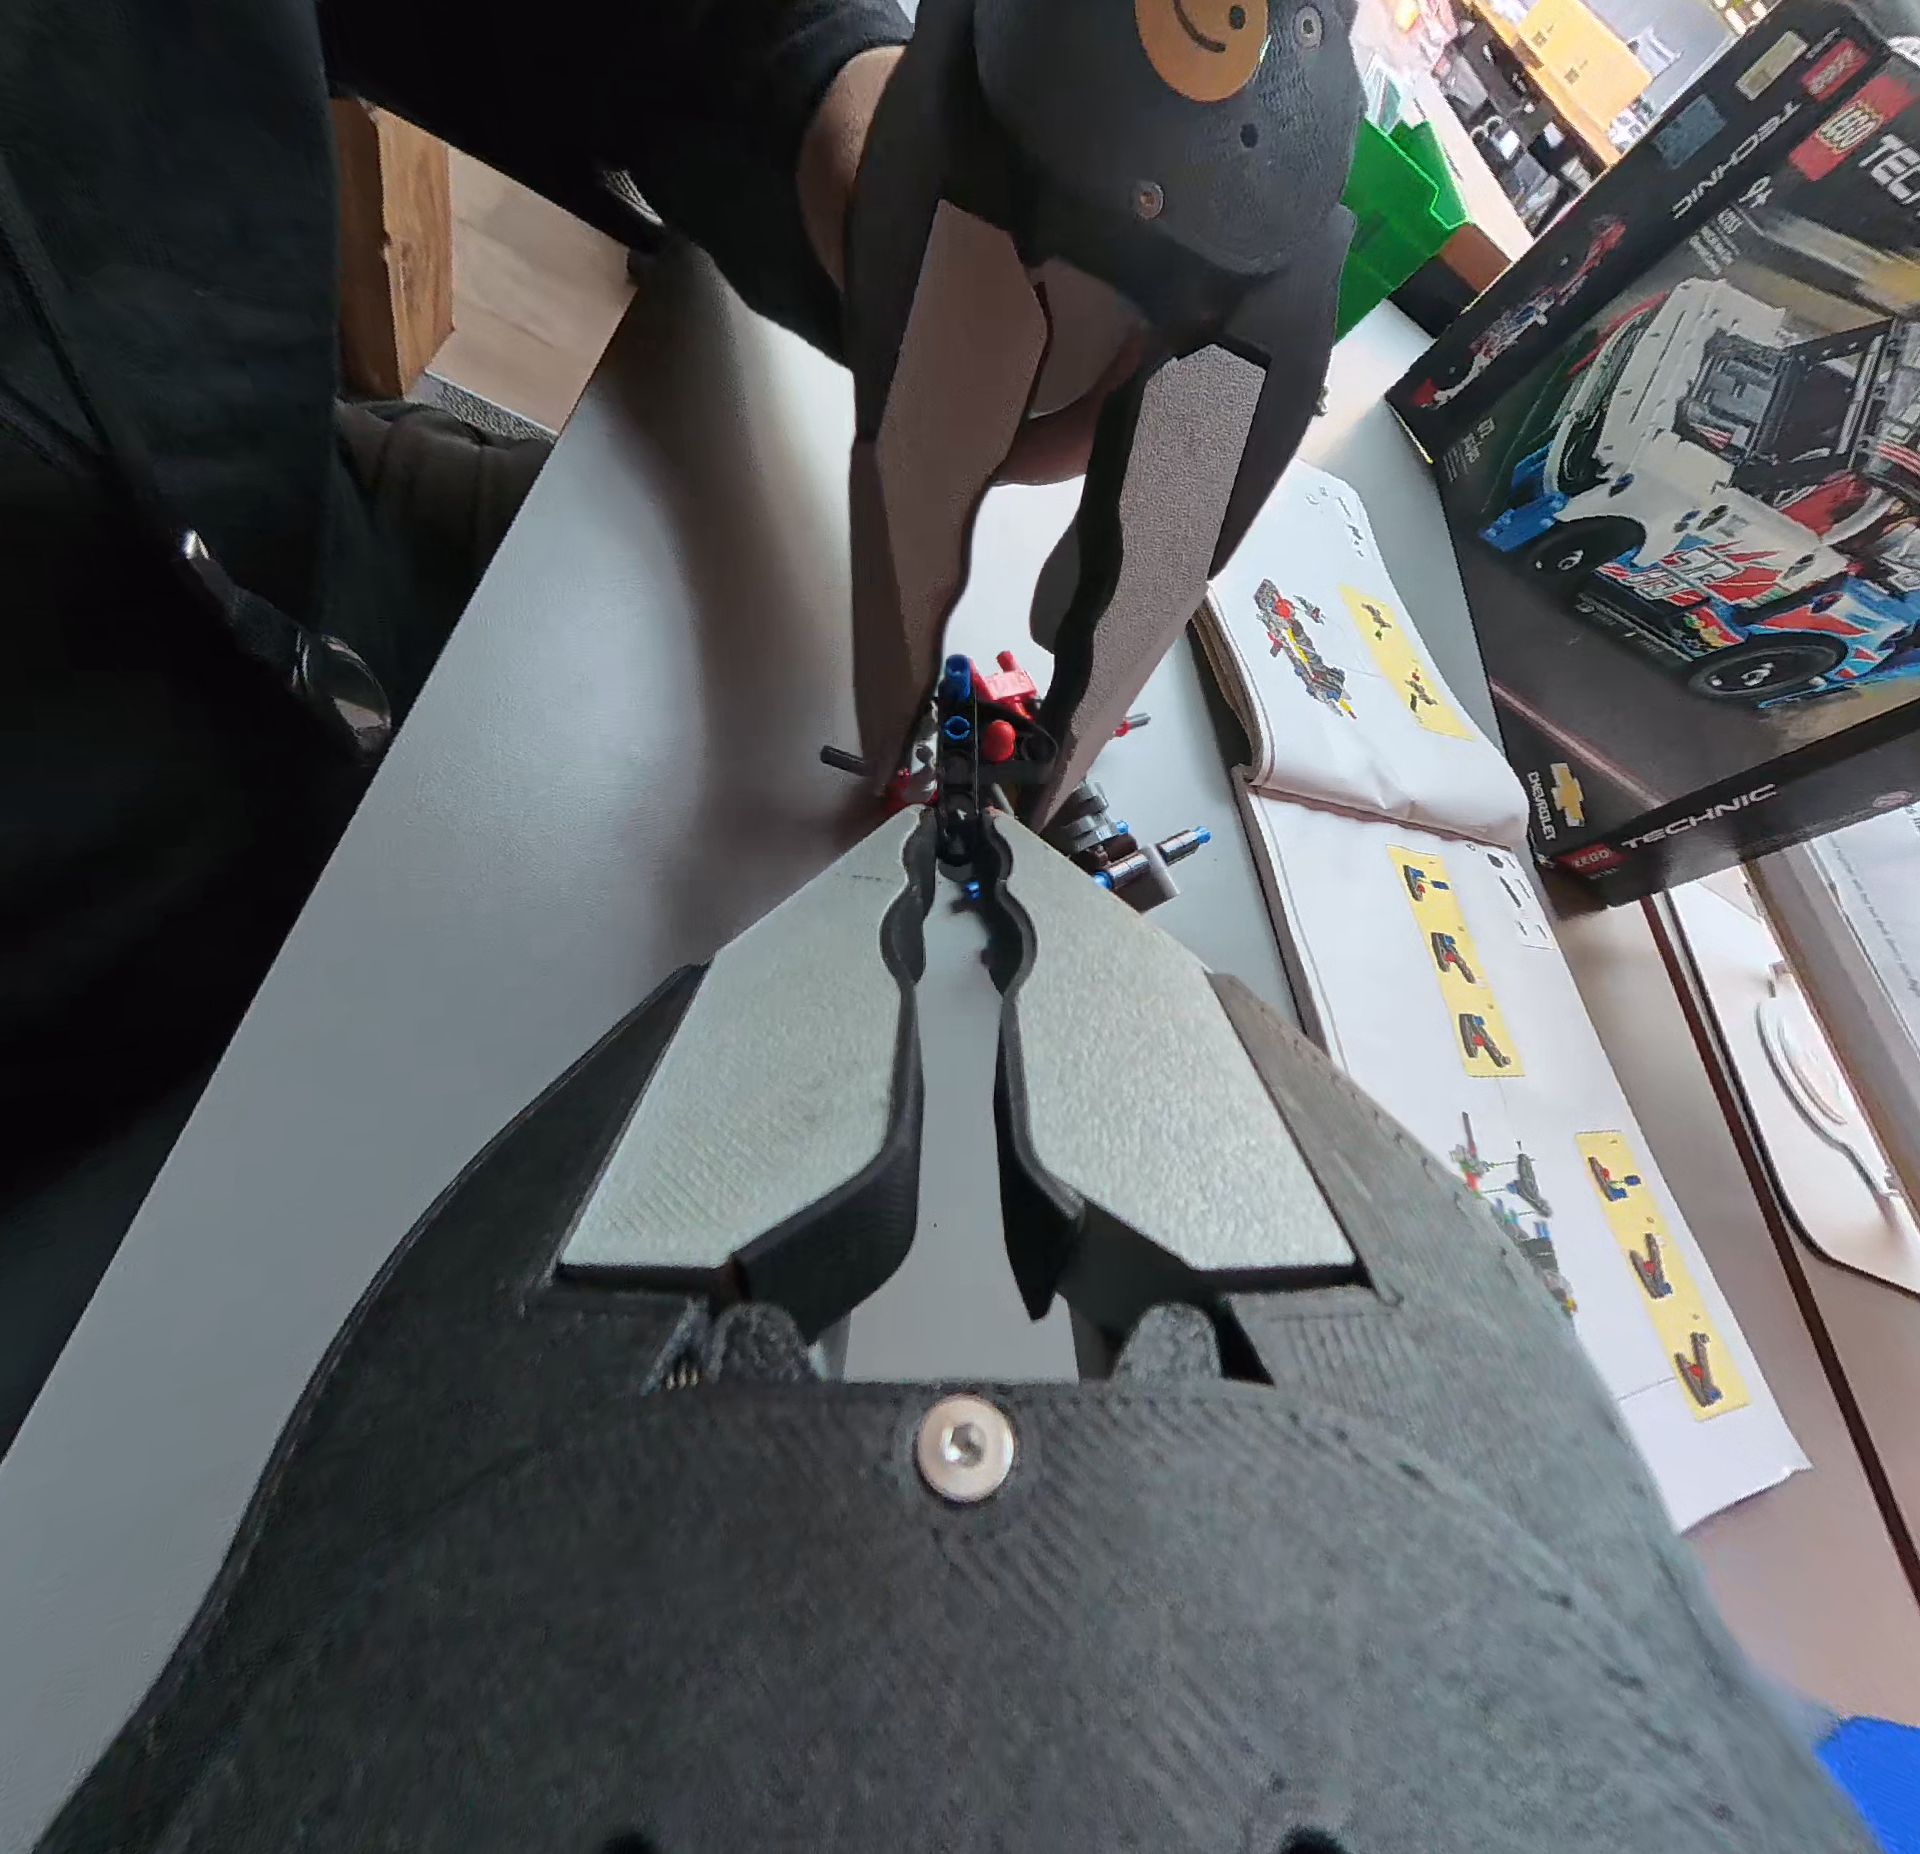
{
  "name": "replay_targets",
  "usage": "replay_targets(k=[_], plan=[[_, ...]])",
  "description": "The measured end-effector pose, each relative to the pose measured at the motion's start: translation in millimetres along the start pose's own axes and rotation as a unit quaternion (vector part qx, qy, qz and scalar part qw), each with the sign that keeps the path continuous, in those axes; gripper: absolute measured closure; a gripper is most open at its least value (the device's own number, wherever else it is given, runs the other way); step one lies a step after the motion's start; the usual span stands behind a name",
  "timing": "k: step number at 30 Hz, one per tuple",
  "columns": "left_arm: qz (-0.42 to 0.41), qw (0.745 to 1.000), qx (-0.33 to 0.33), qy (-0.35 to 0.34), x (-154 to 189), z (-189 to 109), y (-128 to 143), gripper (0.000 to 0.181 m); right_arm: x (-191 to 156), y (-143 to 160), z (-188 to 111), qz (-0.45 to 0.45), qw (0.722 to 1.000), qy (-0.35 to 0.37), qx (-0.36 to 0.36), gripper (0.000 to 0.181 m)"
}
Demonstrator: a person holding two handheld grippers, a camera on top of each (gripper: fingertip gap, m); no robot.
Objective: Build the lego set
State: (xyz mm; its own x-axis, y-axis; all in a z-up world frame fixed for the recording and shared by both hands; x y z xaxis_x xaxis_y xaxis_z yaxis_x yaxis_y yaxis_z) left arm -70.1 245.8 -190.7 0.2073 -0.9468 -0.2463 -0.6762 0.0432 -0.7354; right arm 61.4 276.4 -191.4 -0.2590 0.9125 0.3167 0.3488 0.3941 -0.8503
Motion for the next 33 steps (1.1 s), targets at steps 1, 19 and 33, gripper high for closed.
replay_targets(k=[1, 19, 33], plan=[[0.005, 1.000, 0.003, -0.005, 0, 0, 1, 0.156, 0, 2, 0, 0.003, 1.000, 0.000, 0.004, 0.177], [0.007, 0.999, -0.013, -0.052, -3, 5, 9, 0.177, 9, 21, 2, 0.054, 0.999, 0.007, -0.001, 0.177], [-0.137, 0.980, 0.133, -0.052, -30, -28, 6, 0.181, 19, 13, -7, 0.002, 0.994, 0.111, -0.006, 0.177]])
Point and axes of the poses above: each gripper's, where its closed fingertips meet, z out along the fingers, y out of its underside, x = y × z across the jaws, the point moved 8 cm from there along -z, back along the fingers, and after that the axes turned 11 degrees about z, right-handed, at the moved point
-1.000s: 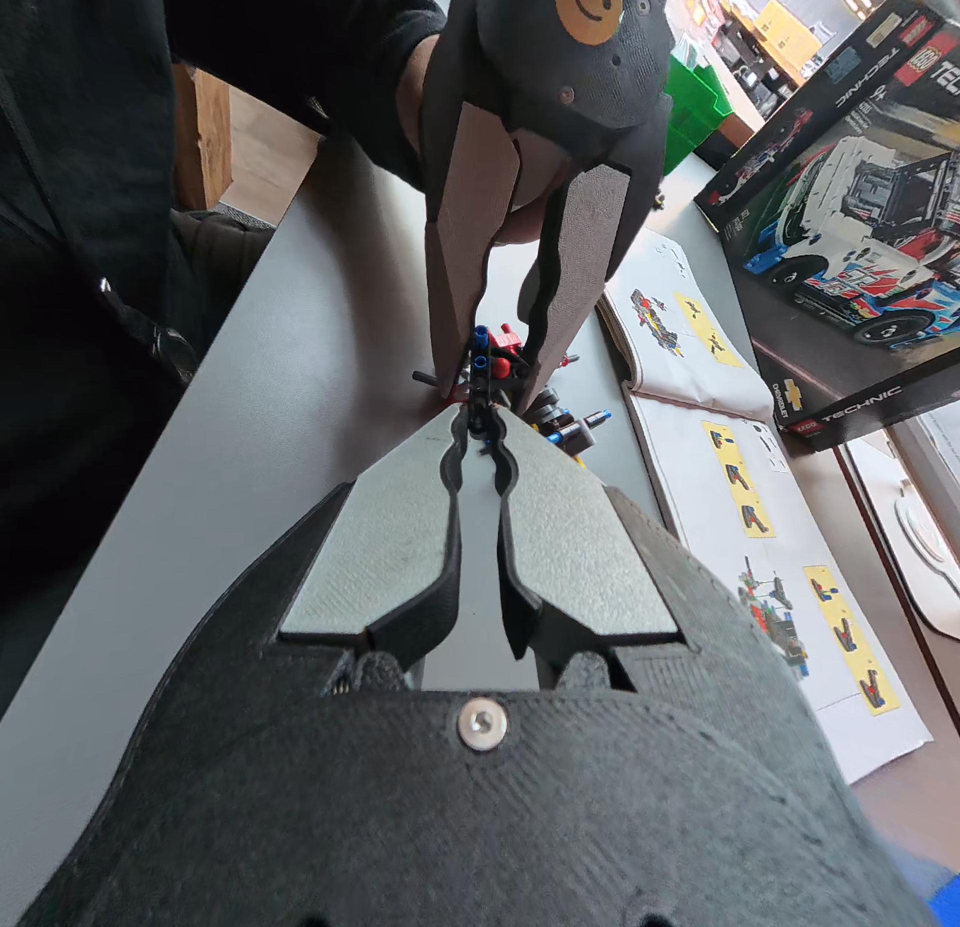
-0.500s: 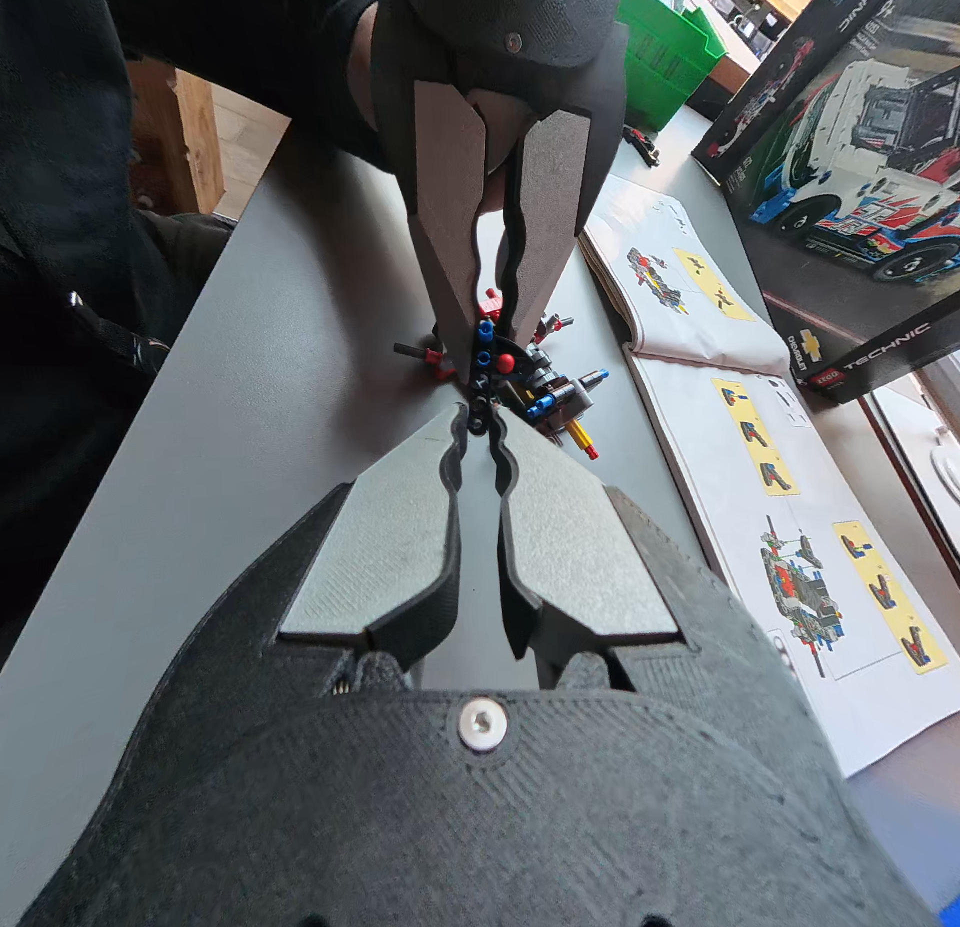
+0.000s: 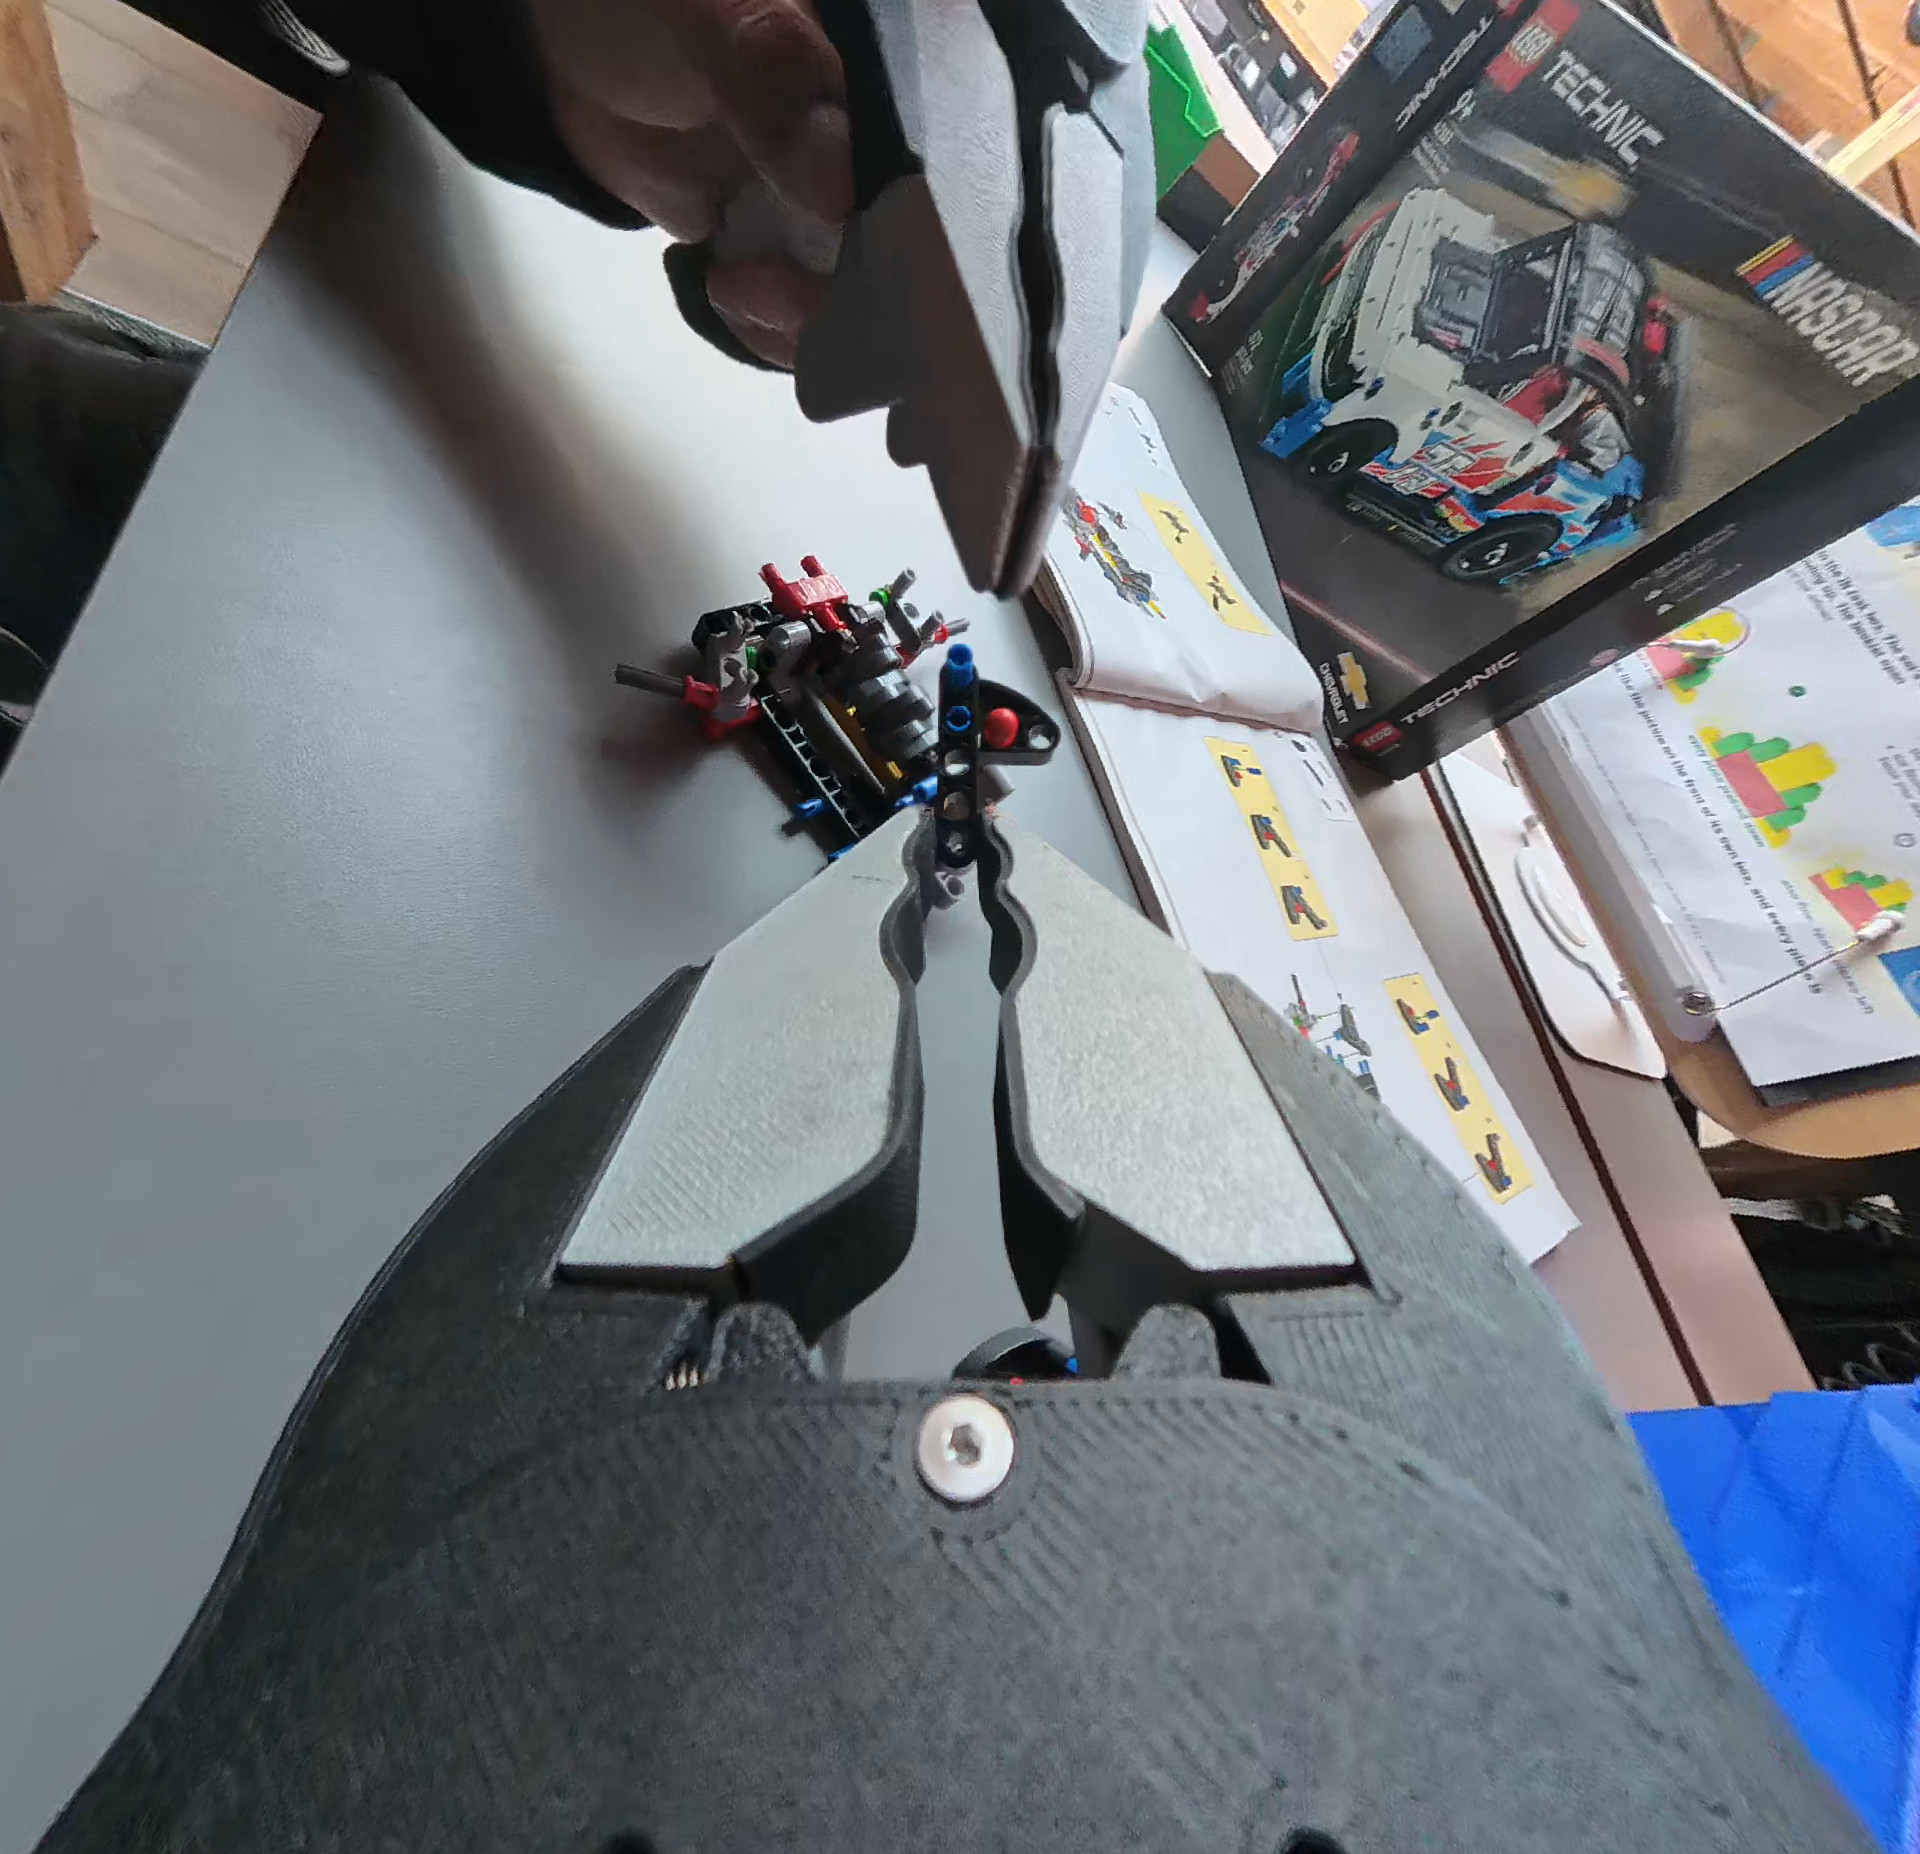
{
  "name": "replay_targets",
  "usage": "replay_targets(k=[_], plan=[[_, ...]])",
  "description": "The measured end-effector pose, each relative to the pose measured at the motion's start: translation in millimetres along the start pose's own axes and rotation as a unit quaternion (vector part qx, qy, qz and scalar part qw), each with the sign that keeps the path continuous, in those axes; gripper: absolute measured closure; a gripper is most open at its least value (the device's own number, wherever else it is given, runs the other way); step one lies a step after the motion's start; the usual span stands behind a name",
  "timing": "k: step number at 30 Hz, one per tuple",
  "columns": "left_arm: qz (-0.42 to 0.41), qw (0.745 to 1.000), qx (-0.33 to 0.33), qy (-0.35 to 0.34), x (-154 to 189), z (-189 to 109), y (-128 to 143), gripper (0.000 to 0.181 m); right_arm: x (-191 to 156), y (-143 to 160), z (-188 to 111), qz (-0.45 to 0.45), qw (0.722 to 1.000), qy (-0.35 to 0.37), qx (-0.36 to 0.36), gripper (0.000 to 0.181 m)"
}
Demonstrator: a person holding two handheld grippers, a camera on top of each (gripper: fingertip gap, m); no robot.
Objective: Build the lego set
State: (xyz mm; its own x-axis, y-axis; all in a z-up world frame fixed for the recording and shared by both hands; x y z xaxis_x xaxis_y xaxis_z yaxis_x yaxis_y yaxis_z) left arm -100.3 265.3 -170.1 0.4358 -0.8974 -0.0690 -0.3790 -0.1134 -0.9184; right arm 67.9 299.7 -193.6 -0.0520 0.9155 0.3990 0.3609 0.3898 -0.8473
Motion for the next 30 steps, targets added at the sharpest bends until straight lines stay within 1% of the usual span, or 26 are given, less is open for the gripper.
replay_targets(k=[2, 3, 4, 5, 7, 9, 10, 13, 15, 17, 19, 22, 24, 26, 28, 30], plan=[[-0.018, 1.000, -0.009, 0.010, -1, 0, 1, 0.179, -3, -4, -1, -0.020, 1.000, 0.011, 0.003, 0.178], [-0.022, 1.000, -0.019, 0.011, -2, 0, 2, 0.155, -4, -5, -1, -0.032, 0.999, 0.018, 0.005, 0.178], [-0.022, 0.999, -0.031, 0.011, -3, 1, 3, 0.135, -6, -7, -1, -0.042, 0.999, 0.022, 0.005, 0.178], [-0.018, 0.999, -0.040, 0.014, -3, 2, 4, 0.134, -7, -7, -1, -0.047, 0.999, 0.023, 0.004, 0.178], [-0.007, 0.999, -0.046, 0.012, -2, 2, 5, 0.140, -8, -7, 0, -0.052, 0.998, 0.028, 0.004, 0.178], [-0.002, 0.999, -0.051, 0.015, 0, 3, 5, 0.136, -8, -7, 0, -0.044, 0.999, 0.022, 0.007, 0.178], [-0.001, 0.998, -0.056, 0.014, 1, 3, 5, 0.135, -8, -7, 0, -0.030, 0.999, 0.016, 0.013, 0.178], [0.021, 0.997, -0.067, 0.004, 3, 3, 6, 0.144, -2, -6, -1, 0.023, 0.999, 0.000, 0.031, 0.178], [0.025, 0.997, -0.073, 0.007, 4, 4, 6, 0.146, 1, -4, -4, 0.032, 0.999, 0.002, 0.039, 0.178], [0.019, 0.998, -0.060, 0.011, 5, 6, 5, 0.155, 2, -4, -5, 0.036, 0.998, 0.000, 0.043, 0.178], [0.019, 0.999, -0.039, 0.011, 5, 6, 3, 0.160, 2, -3, -5, 0.036, 0.998, -0.002, 0.043, 0.178], [0.052, 0.999, -0.013, 0.009, 6, 6, 3, 0.167, 0, -4, -5, 0.037, 0.998, -0.011, 0.046, 0.177], [0.062, 0.998, -0.018, 0.007, 7, 6, 3, 0.166, 1, -3, -4, 0.043, 0.998, -0.017, 0.048, 0.178], [0.062, 0.997, -0.033, 0.018, 9, 7, 5, 0.159, 3, -1, -5, 0.059, 0.997, -0.021, 0.048, 0.178], [0.059, 0.997, -0.045, 0.030, 9, 6, 8, 0.155, 7, 2, -4, 0.086, 0.995, -0.021, 0.037, 0.178], [0.061, 0.996, -0.055, 0.026, 6, 4, 11, 0.153, 10, 6, -4, 0.114, 0.993, -0.025, 0.026, 0.177]])
Point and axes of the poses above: each gripper's, where its closed fingertips meet, z out along the fingers, y out of its underside, x = y × z across the jaws, the point moved 8 cm from there along -z, back along the fingers, and after that the axes turned 11 degrees about z, right-handed, at the moved point
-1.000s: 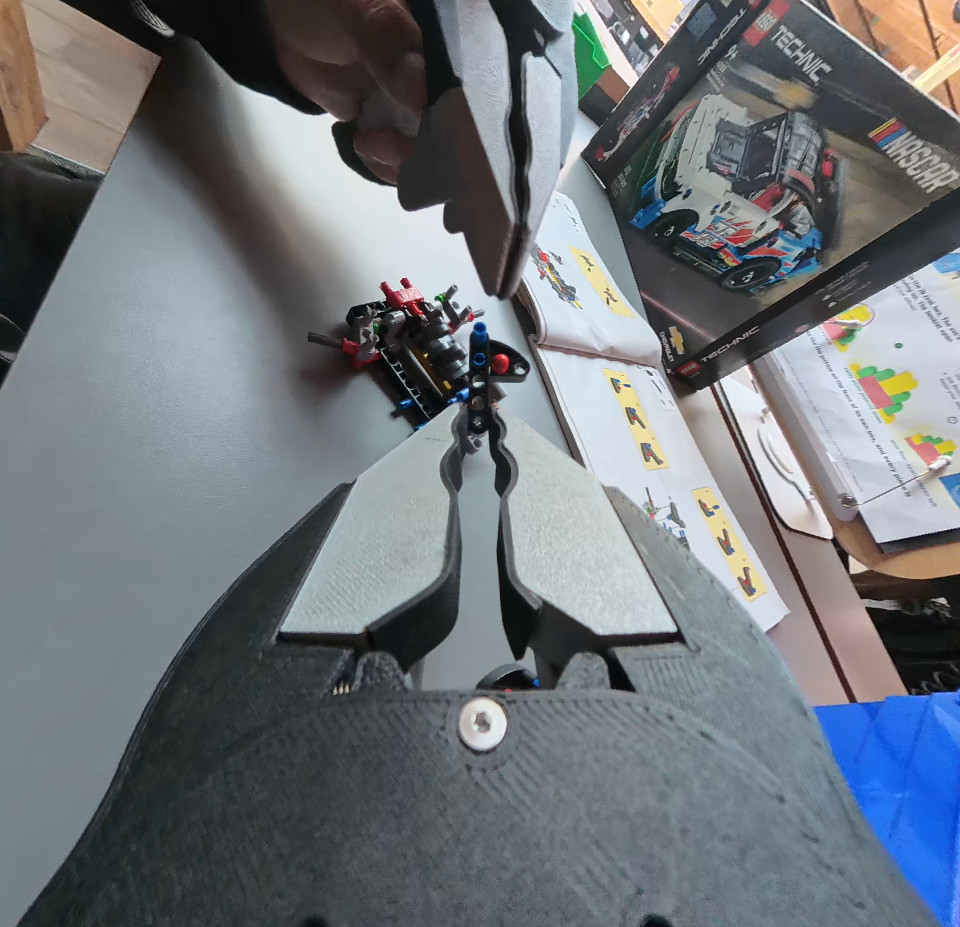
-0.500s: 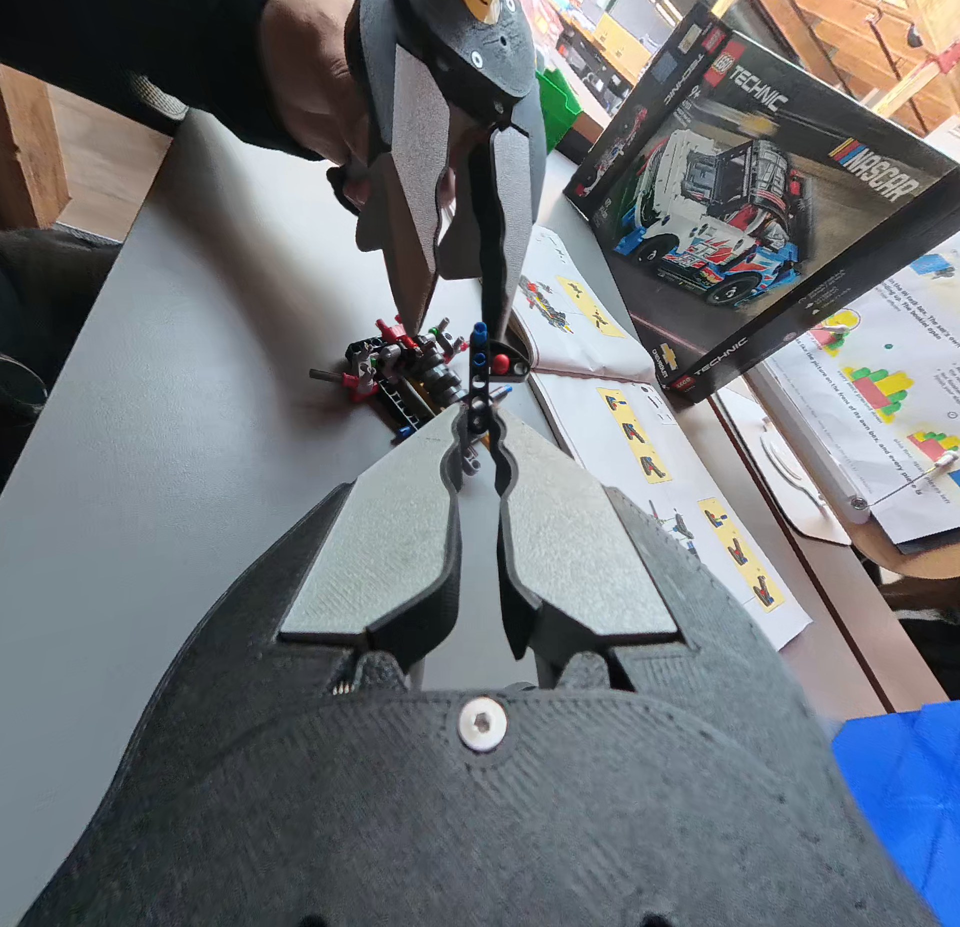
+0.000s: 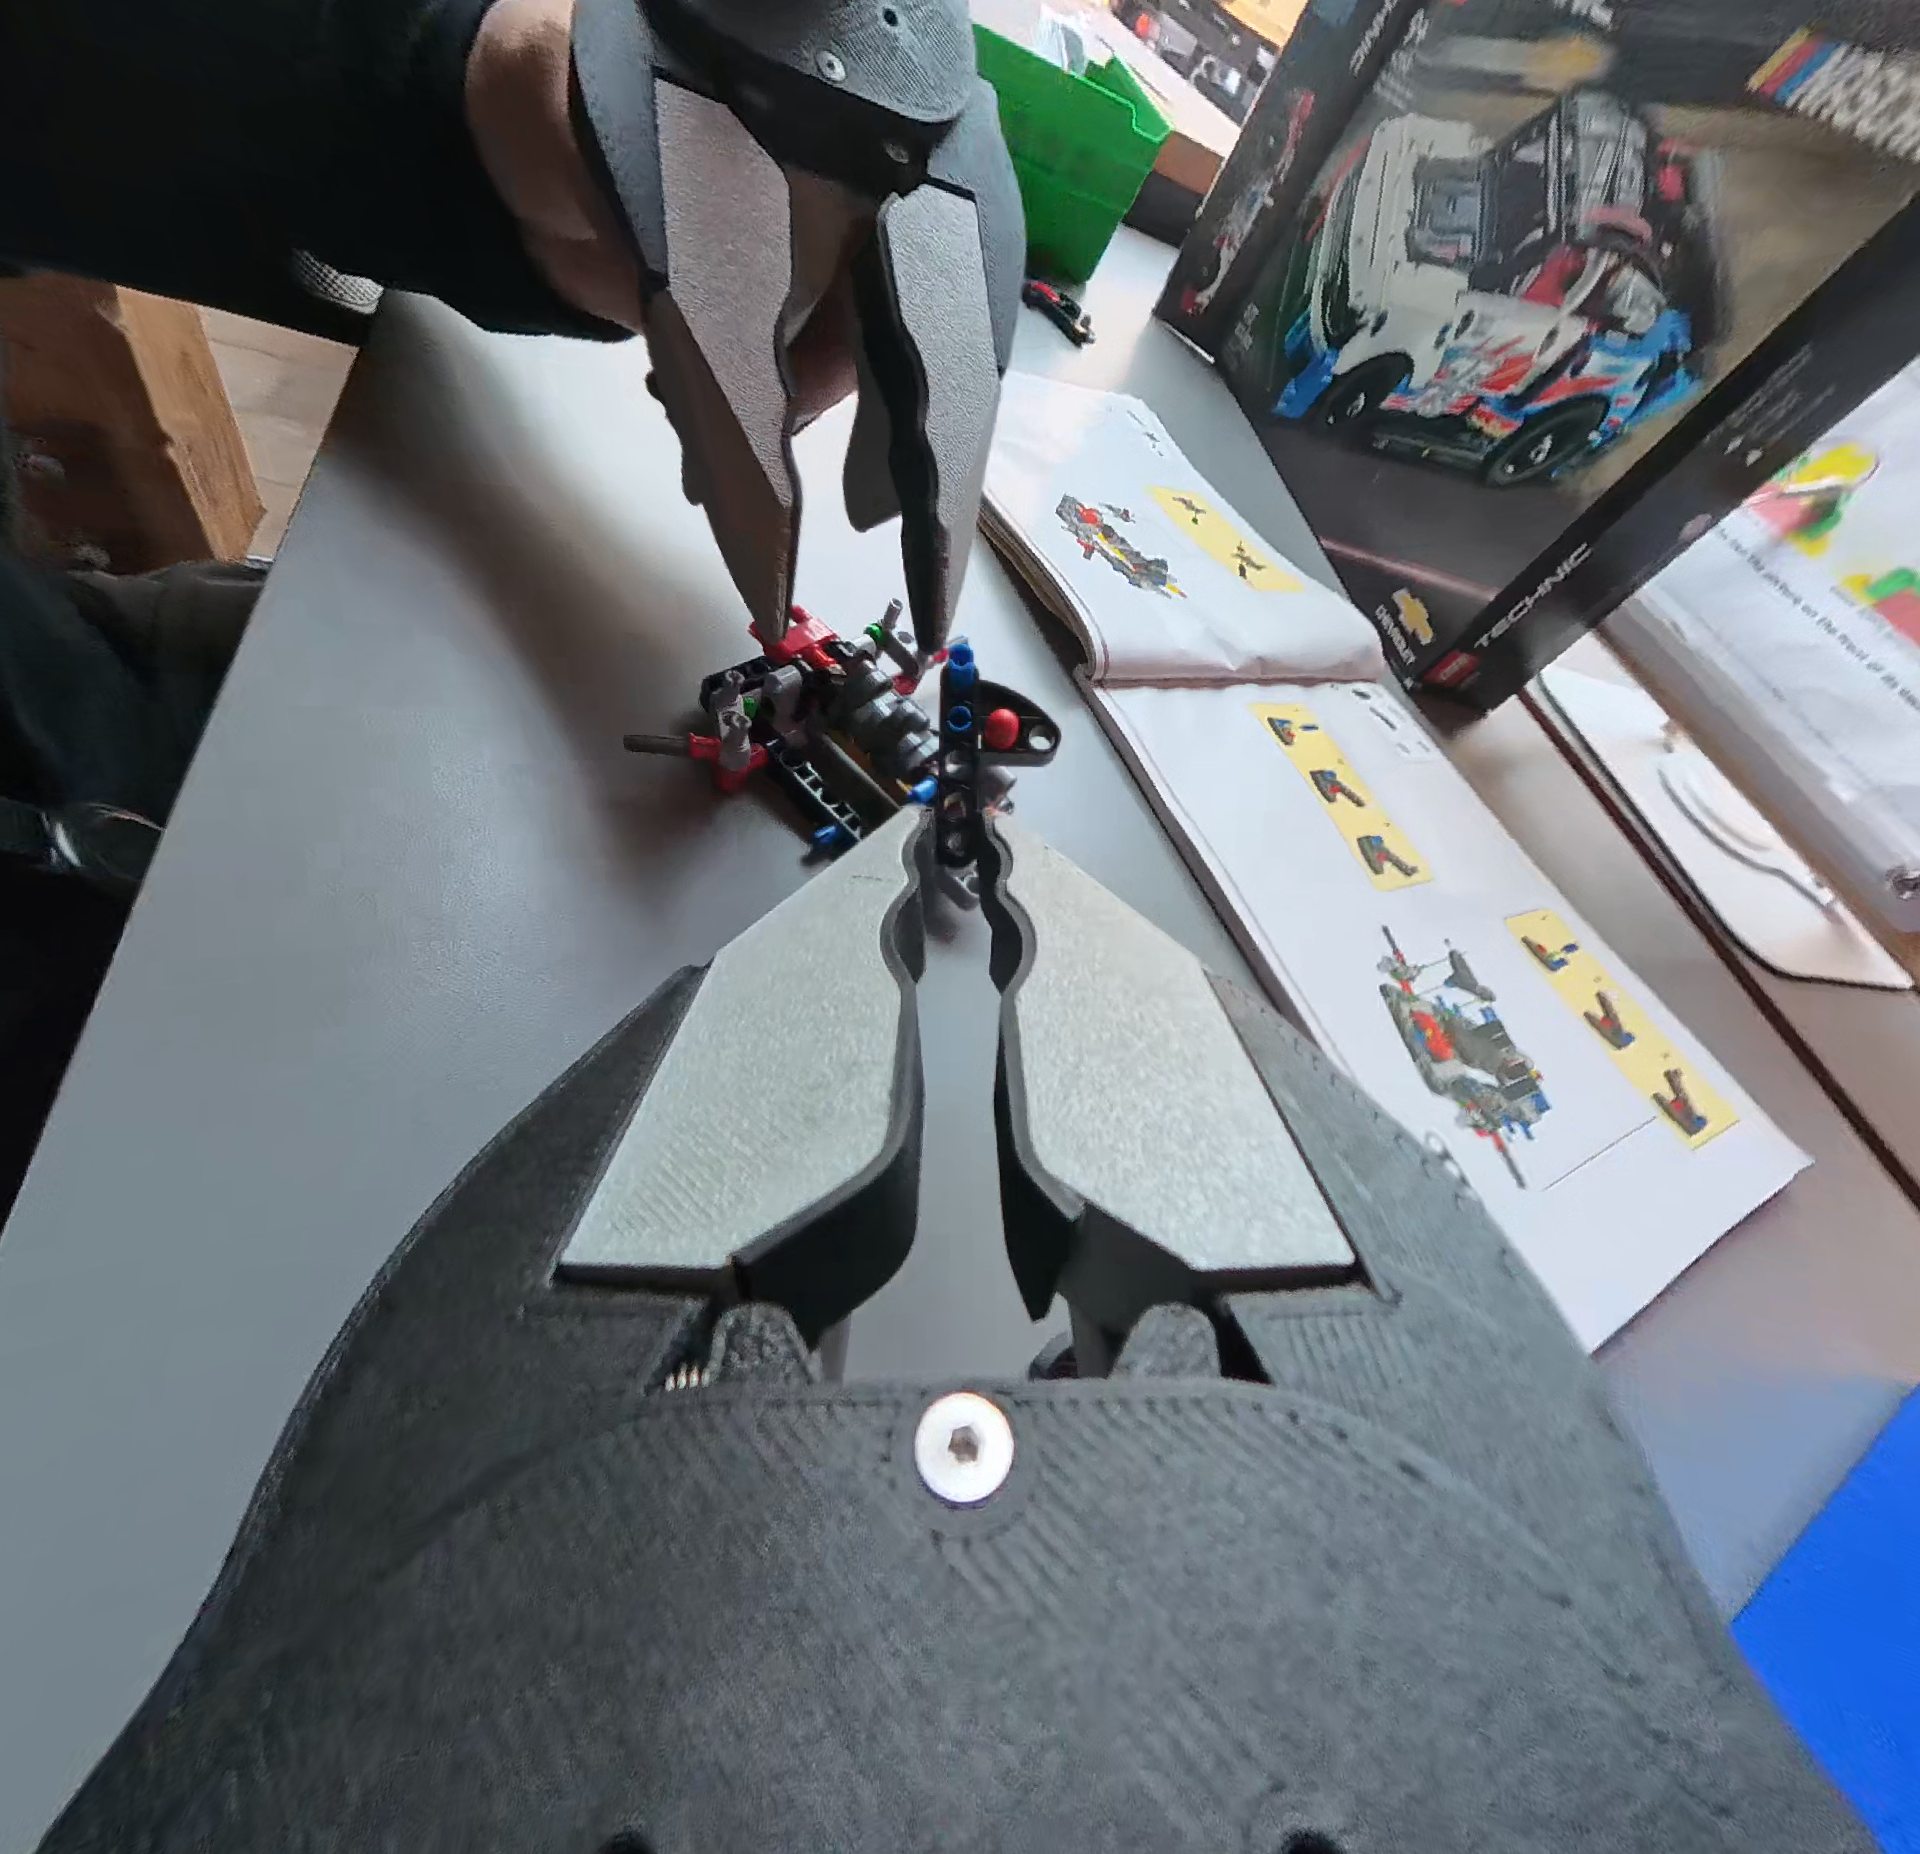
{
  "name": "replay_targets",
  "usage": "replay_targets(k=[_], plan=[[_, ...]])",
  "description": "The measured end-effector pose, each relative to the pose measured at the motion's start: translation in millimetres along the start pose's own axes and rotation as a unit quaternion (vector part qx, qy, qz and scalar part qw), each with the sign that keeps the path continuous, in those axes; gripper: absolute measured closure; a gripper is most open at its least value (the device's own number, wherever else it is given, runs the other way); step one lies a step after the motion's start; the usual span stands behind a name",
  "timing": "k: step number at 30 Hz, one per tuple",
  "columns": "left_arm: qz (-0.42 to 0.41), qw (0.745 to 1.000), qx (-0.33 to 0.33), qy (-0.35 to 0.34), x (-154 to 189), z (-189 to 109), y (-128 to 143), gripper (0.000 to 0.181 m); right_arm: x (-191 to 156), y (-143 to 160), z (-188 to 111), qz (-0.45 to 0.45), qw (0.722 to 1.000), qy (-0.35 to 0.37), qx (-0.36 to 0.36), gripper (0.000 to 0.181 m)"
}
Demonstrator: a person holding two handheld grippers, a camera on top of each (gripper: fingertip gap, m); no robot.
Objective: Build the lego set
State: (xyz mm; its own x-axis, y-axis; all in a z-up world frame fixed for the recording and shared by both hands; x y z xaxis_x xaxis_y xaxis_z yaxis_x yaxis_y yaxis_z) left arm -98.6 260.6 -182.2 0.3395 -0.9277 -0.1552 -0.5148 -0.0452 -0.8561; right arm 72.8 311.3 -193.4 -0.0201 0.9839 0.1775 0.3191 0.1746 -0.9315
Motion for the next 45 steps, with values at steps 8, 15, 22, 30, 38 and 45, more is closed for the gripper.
replay_targets(k=[8, 15, 22, 30, 38, 45], plan=[[-0.018, 0.998, -0.035, -0.040, -24, -32, 12, 0.154, 4, 6, 5, 0.040, 0.999, 0.002, -0.026, 0.177], [-0.035, 0.996, -0.083, -0.016, -33, -53, 37, 0.151, 8, 10, 3, 0.105, 0.994, -0.025, -0.037, 0.177], [-0.023, 0.998, -0.057, 0.010, -23, -54, 23, 0.155, -4, 4, 4, 0.083, 0.988, -0.123, -0.032, 0.178], [0.036, 0.995, -0.083, 0.032, 10, -3, 5, 0.138, -10, -10, 21, 0.039, 0.974, -0.213, -0.068, 0.177], [0.061, 0.995, -0.070, 0.036, 22, 14, -2, 0.153, -12, -15, 23, 0.022, 0.972, -0.228, -0.055, 0.177], [0.035, 0.997, -0.042, 0.062, 21, 20, -2, 0.141, -10, -13, 18, 0.018, 0.968, -0.245, -0.043, 0.177]])
Point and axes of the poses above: each gripper's, where its closed fingertips meet, z out along the fingers, y out of its underside, x = y × z across the jaws, the point moved 8 cm from there along -z, back along the fingers, and after that the axes turned 11 degrees about z, right-handed, at the moved point
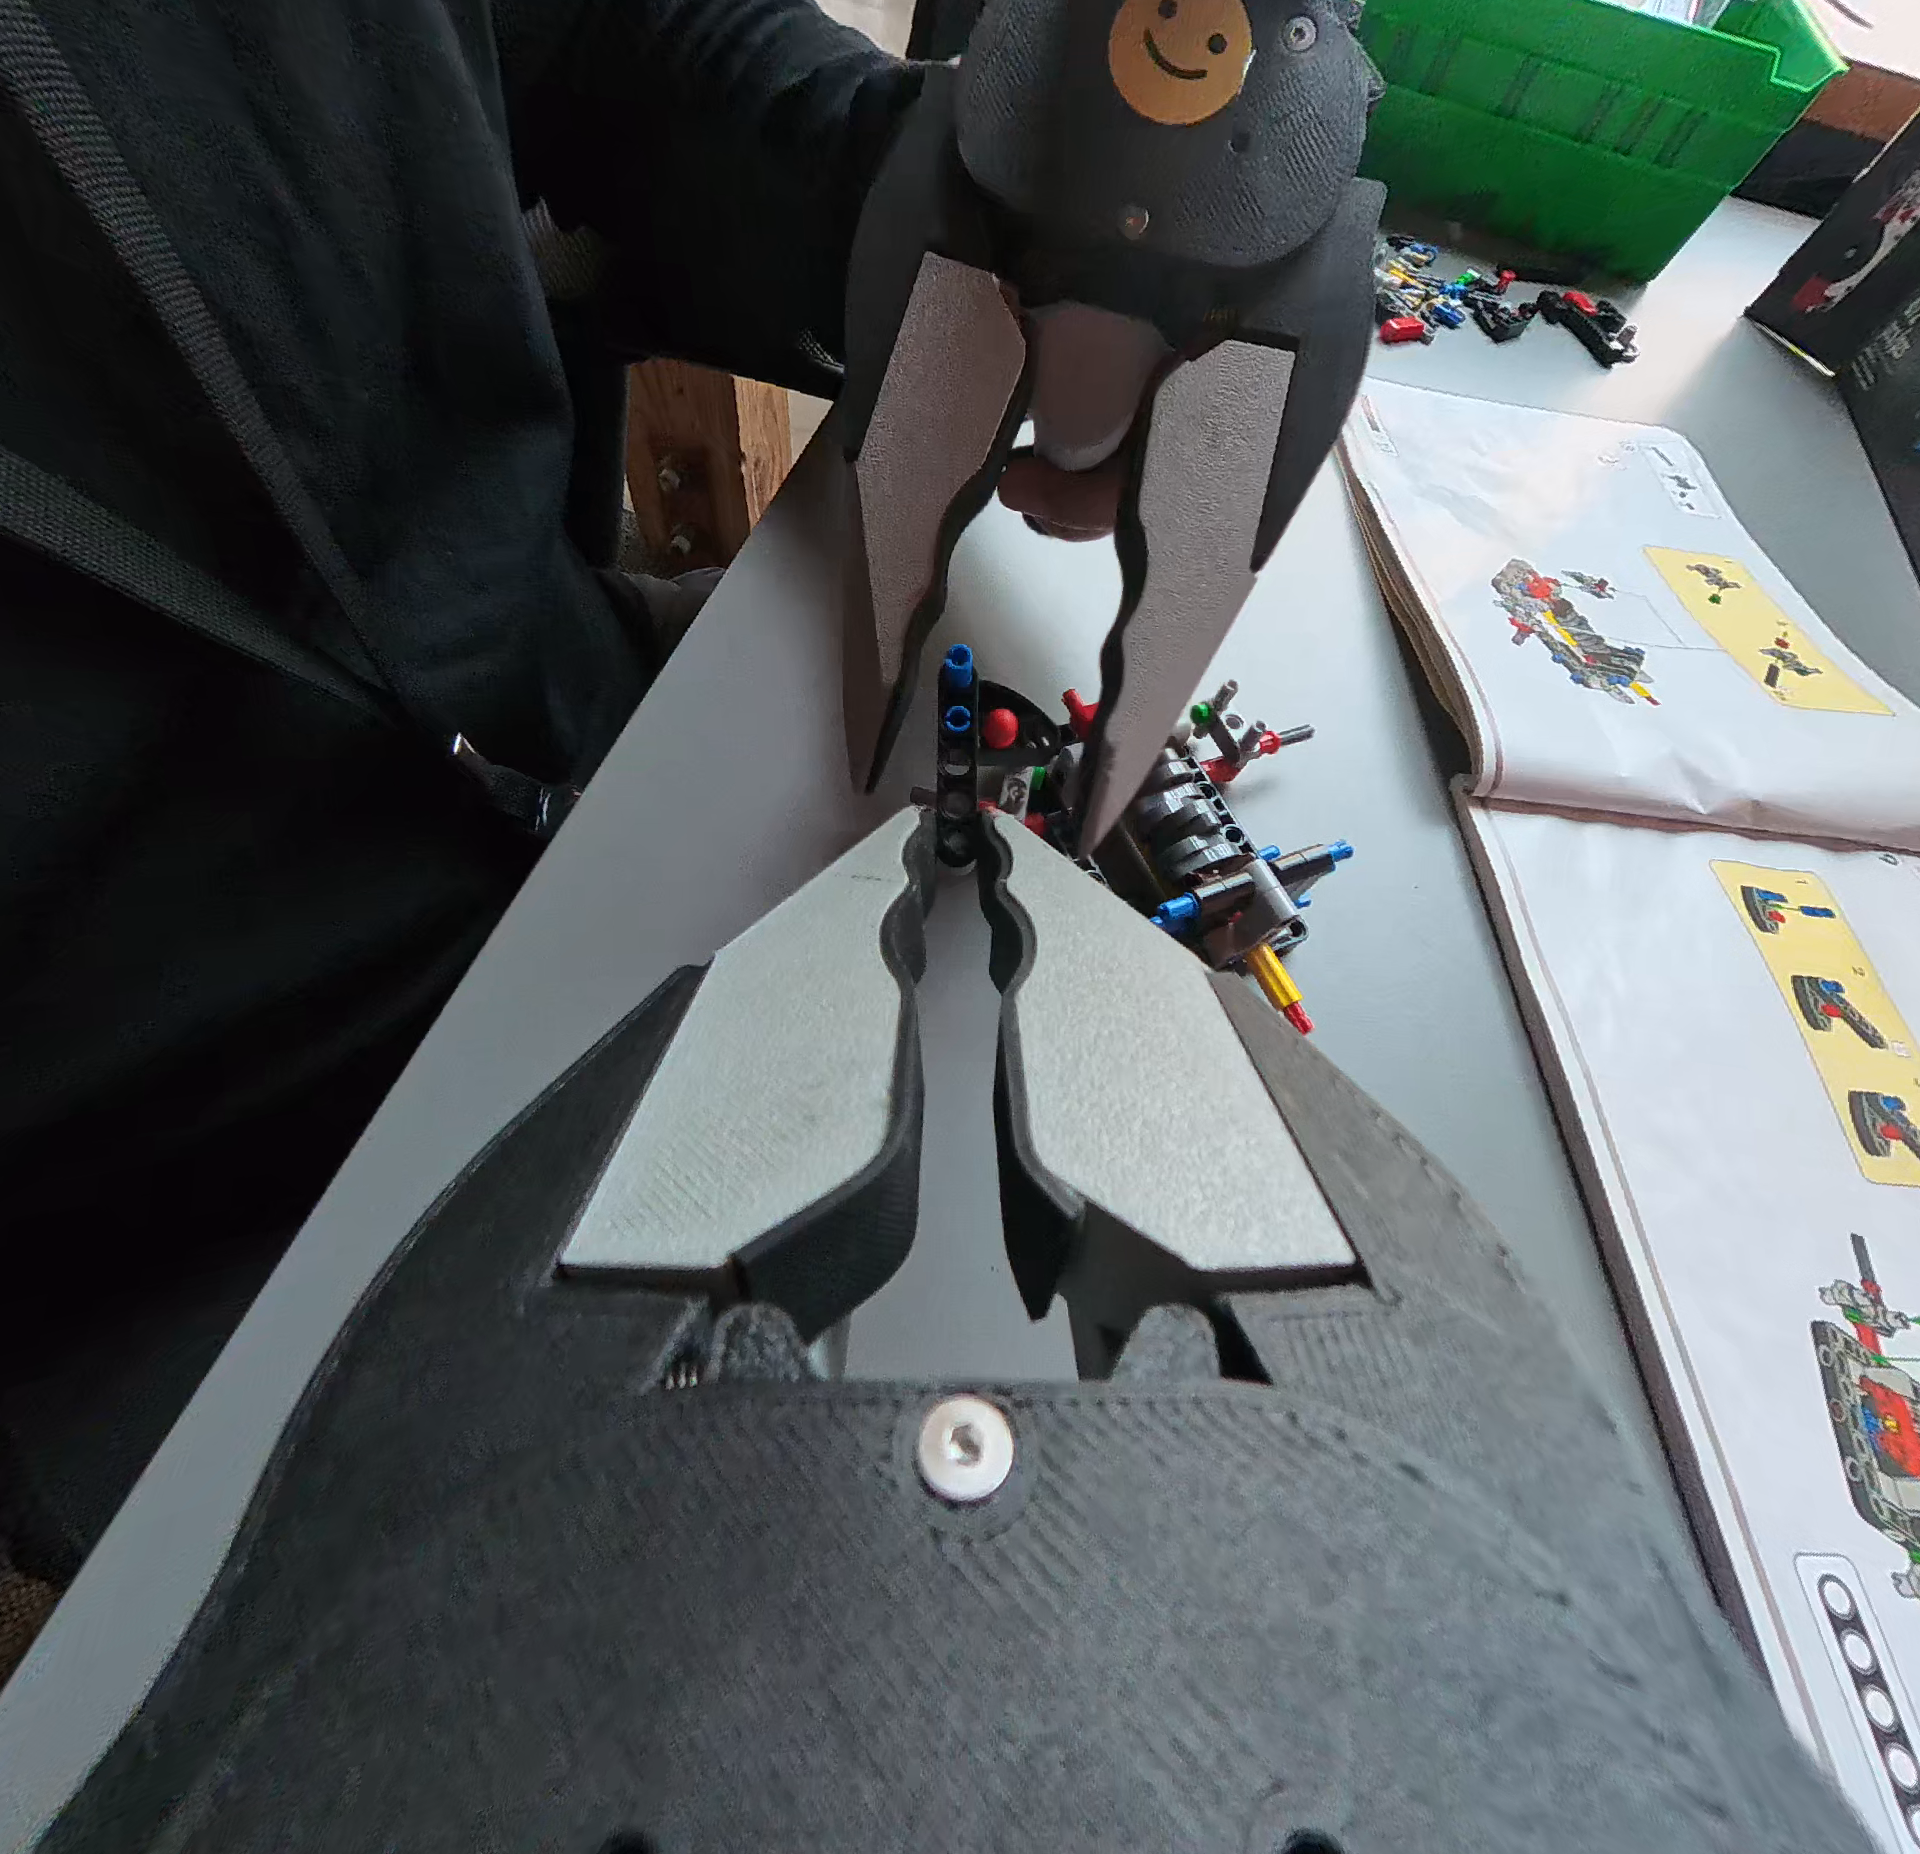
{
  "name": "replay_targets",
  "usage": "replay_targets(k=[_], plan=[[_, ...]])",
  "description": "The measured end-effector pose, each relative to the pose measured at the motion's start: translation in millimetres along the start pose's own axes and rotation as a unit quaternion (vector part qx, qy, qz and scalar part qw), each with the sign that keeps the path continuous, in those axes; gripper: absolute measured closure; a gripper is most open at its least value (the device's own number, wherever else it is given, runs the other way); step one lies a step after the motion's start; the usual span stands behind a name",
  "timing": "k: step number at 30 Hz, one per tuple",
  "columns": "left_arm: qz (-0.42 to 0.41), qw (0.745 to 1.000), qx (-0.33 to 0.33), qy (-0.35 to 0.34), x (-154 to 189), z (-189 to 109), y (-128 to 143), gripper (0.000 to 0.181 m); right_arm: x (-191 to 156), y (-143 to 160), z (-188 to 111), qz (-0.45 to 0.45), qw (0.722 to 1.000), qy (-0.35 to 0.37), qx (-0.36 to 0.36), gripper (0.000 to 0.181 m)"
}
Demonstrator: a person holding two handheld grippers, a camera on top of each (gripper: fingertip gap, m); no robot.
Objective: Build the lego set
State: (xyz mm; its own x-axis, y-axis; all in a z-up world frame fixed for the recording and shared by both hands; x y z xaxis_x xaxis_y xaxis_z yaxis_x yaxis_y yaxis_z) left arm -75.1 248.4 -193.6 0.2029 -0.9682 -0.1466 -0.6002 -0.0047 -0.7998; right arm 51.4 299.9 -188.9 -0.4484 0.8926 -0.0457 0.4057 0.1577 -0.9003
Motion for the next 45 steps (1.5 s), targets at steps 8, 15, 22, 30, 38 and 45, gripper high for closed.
replay_targets(k=[8, 15, 22, 30, 38, 45], plan=[[0.031, 1.000, -0.006, 0.006, 4.5, 8.4, 3.2, 0.148, 0.6, 2.9, -1.3, 0.014, 1.000, -0.022, 0.013, 0.177], [0.024, 0.999, 0.022, 0.013, 4.1, 3.5, 1.5, 0.148, 0.6, 2.4, -6.0, 0.018, 0.999, -0.030, 0.026, 0.177], [0.035, 0.999, 0.019, 0.004, 6.9, 5.6, 0.2, 0.153, -1.3, 3.1, -3.8, 0.017, 0.999, -0.037, 0.022, 0.177], [0.030, 0.999, 0.030, -0.001, 6.5, 4.2, -1.7, 0.156, -1.9, 4.0, -3.8, 0.018, 0.999, -0.039, 0.019, 0.177], [0.026, 0.999, 0.023, -0.001, 6.1, 6.2, 1.5, 0.156, -1.4, 7.0, -1.9, 0.013, 0.999, -0.030, 0.008, 0.177], [0.016, 0.999, 0.034, -0.003, 4.1, 3.4, -0.1, 0.156, 0.4, 8.0, -2.1, 0.015, 1.000, -0.026, 0.009, 0.177]])
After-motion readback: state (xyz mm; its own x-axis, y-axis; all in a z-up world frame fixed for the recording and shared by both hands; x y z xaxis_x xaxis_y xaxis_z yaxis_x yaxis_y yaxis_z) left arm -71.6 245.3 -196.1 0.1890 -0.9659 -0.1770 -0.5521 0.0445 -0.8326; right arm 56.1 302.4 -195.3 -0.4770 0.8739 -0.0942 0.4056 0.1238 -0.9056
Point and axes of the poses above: each gripper's, where its closed fingertips meet, z out along the fingers, y out of its underside, x = y × z across the jaws, the point moved 8 cm from there along -z, back along the fingers, and after that the axes turned 11 degrees about z, right-handed, at the moved point
